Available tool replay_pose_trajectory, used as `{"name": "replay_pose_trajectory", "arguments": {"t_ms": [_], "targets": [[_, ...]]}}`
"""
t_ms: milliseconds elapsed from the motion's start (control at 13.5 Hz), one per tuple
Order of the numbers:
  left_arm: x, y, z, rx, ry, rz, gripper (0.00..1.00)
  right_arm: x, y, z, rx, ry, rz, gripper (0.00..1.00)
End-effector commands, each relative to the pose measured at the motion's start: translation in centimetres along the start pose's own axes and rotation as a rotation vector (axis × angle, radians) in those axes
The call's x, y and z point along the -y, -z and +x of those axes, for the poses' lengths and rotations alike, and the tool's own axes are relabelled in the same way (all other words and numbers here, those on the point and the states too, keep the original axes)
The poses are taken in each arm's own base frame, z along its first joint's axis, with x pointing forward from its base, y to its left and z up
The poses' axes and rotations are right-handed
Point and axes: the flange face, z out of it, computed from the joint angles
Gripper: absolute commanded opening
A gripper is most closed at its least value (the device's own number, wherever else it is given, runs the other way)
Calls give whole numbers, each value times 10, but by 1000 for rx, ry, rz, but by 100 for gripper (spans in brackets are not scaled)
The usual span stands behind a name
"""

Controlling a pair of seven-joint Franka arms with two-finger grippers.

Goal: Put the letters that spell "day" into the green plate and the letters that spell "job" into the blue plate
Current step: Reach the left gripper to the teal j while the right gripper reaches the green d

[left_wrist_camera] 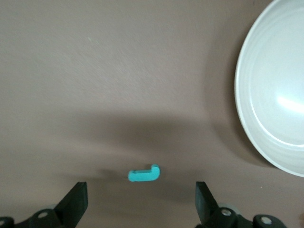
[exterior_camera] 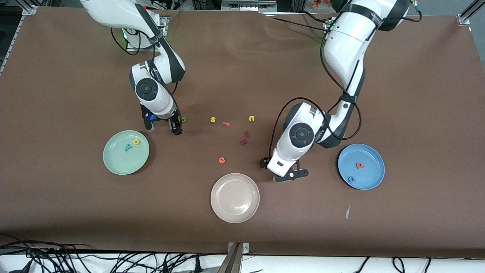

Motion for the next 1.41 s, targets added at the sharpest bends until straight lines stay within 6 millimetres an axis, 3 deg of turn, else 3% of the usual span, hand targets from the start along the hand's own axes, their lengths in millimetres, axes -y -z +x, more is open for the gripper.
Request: {"name": "replay_pose_trajectory", "arguments": {"t_ms": [0,297,519,667,890,1038,1261,1335], "targets": [[-7,-10,1,-6,7,4,100,-4,-12,-6,0,-10,1,99],[-10,-20,-1,-58,-38,29,95,-8,-22,-13,-4,-16,-18,97],[-10,-31,-4,-67,-65,49,90,-9,-21,-20,-5,-53,-16,53],[-11,-33,-6,-68,-77,53,85,-9,-20,-21,-5,-69,-13,34],[-6,-36,-2,-79,-90,74,66,-9,-21,-22,-5,-67,-15,2],[-7,-36,-2,-105,-126,103,55,-8,-18,-23,-5,-66,-12,0],[-7,-37,-2,-103,-122,103,53,2,3,-19,-3,-57,24,0],[-7,-37,-2,-103,-121,103,53,9,12,-7,-13,-67,37,0]]}}
